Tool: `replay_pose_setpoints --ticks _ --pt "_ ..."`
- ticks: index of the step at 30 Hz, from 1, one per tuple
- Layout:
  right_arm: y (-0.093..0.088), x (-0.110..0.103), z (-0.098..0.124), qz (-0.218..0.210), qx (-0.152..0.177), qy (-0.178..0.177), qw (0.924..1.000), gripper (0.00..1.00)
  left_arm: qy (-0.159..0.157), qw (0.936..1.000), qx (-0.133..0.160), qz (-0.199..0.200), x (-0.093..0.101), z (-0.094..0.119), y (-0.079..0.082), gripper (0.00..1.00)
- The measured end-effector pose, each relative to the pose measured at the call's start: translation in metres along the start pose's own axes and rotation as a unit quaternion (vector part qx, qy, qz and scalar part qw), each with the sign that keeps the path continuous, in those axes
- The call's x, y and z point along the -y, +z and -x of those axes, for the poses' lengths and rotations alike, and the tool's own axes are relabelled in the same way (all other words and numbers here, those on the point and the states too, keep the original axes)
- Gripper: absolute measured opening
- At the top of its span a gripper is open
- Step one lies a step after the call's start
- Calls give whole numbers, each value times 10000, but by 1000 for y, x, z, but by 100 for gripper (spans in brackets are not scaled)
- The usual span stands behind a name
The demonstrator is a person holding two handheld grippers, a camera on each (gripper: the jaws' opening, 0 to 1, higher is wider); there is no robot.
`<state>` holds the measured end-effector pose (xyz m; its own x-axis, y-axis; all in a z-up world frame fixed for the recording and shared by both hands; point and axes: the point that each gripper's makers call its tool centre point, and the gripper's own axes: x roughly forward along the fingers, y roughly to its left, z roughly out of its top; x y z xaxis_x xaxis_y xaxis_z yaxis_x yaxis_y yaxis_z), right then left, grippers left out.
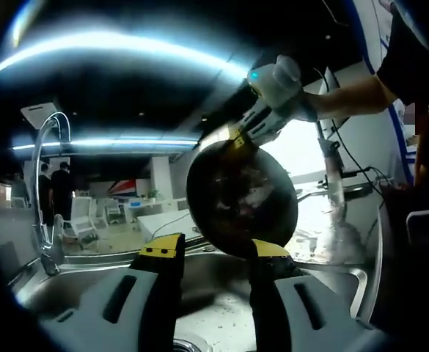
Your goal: Pick up bowl with dirty water move over sink pour dirty water into sink return bowl to place
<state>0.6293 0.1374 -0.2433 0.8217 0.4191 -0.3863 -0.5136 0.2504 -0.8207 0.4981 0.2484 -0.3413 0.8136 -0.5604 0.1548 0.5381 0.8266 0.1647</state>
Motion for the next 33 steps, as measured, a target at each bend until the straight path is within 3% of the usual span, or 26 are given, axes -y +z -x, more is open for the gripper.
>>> replay_pose_setpoints --ticks 16,33 --pt "-32 5 10 -368 -345 -14 9987 0 -31 10000 -15 -18 1 -1 0 34" --pt "-89 12 18 -998 -910 6 9908 0 -19 10000 -68 -51 0 -1 -3 34"
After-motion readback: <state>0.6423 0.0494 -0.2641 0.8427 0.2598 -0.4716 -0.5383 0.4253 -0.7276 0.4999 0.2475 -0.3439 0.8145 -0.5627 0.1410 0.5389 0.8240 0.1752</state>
